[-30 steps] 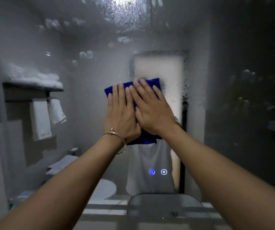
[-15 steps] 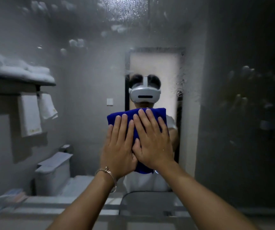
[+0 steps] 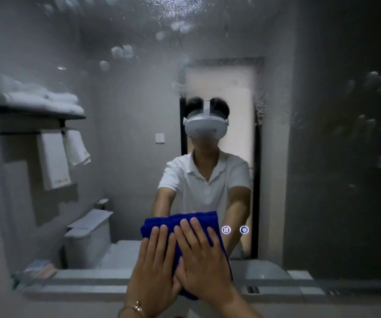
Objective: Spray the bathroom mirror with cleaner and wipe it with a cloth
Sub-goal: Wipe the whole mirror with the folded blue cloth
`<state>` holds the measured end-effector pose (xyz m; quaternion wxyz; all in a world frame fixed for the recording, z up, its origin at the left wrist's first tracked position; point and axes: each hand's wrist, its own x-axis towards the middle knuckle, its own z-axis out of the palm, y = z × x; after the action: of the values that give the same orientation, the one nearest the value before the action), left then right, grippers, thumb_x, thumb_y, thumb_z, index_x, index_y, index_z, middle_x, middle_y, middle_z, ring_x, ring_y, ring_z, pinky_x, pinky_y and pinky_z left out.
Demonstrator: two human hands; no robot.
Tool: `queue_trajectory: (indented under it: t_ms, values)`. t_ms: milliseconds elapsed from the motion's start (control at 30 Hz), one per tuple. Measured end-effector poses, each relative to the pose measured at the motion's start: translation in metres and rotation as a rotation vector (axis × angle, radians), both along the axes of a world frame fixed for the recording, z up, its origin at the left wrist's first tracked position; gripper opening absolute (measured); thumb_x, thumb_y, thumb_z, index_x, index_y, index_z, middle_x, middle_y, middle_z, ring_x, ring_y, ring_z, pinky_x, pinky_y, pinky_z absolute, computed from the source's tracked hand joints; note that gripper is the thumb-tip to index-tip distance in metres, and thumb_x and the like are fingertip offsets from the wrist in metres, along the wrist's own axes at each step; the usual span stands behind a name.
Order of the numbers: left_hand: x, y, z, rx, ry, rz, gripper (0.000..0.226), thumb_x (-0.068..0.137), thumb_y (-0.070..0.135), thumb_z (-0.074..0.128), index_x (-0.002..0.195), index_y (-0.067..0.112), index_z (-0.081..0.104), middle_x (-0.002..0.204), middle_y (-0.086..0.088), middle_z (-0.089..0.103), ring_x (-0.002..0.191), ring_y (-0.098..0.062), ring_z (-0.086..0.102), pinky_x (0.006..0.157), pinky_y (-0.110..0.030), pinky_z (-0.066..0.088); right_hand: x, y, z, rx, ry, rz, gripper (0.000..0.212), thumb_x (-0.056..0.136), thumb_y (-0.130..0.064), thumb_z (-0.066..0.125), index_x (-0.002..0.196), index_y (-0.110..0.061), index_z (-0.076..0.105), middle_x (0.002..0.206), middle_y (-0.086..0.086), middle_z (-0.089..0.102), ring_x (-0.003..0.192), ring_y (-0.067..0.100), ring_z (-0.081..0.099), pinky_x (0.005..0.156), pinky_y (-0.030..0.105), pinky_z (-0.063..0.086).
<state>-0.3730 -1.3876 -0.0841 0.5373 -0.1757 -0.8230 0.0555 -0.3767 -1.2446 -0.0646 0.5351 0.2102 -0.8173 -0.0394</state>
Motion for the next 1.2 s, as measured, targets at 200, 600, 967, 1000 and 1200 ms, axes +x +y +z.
queue_trajectory:
  t_ms: [200,600,967,1000,1200]
  values:
    - [0.008,0.0,0.03,0.011,-0.1,-0.027,0.083,0.078,0.036,0.036,0.147,0.002,0.003,0.155,-0.015,-0.01,0.143,-0.03,-0.006,0.112,-0.043,0.009,0.001,0.003,0.031,0.039,0.0,0.071,0.068,0.076,-0.035,0.045,0.14,-0.014,0.035,0.144,0.002,0.043,0.139,0.018,0.023,0.113,0.039,0.017]
    - [-0.001,0.056,0.245,0.146,-0.026,-0.027,0.089,0.075,0.035,0.04,0.146,0.001,-0.002,0.154,-0.021,-0.007,0.139,-0.03,-0.02,0.115,-0.046,-0.009,-0.004,0.034,0.241,-0.069,0.114,0.152,0.063,0.08,-0.027,0.033,0.14,-0.008,0.041,0.147,0.01,0.039,0.138,0.025,0.031,0.113,0.043,0.021]
    - [-0.008,0.137,0.213,0.167,0.12,-0.096,0.065,0.087,0.029,0.03,0.143,-0.001,0.023,0.151,-0.023,0.019,0.142,-0.035,0.013,0.116,-0.047,0.008,0.0,0.112,0.218,-0.099,0.16,0.091,0.061,0.08,-0.024,0.036,0.139,-0.007,0.042,0.147,0.01,0.039,0.139,0.025,0.029,0.114,0.042,0.019]
    - [-0.009,0.136,0.211,0.166,0.125,-0.115,0.064,0.087,0.029,0.03,0.143,-0.002,0.023,0.151,-0.023,0.019,0.142,-0.035,0.012,0.116,-0.047,0.007,0.0,0.112,0.216,-0.107,0.168,0.089,0.061,0.08,-0.025,0.036,0.139,-0.008,0.042,0.147,0.01,0.039,0.139,0.025,0.029,0.114,0.042,0.019]
    - [-0.01,0.136,0.197,0.156,0.12,-0.164,0.063,0.089,0.03,0.028,0.144,0.0,0.017,0.152,-0.022,0.017,0.142,-0.034,0.012,0.116,-0.048,0.006,0.001,0.111,0.199,-0.14,0.177,0.043,0.062,0.08,-0.026,0.038,0.139,-0.008,0.04,0.147,0.012,0.038,0.139,0.025,0.027,0.113,0.041,0.016]
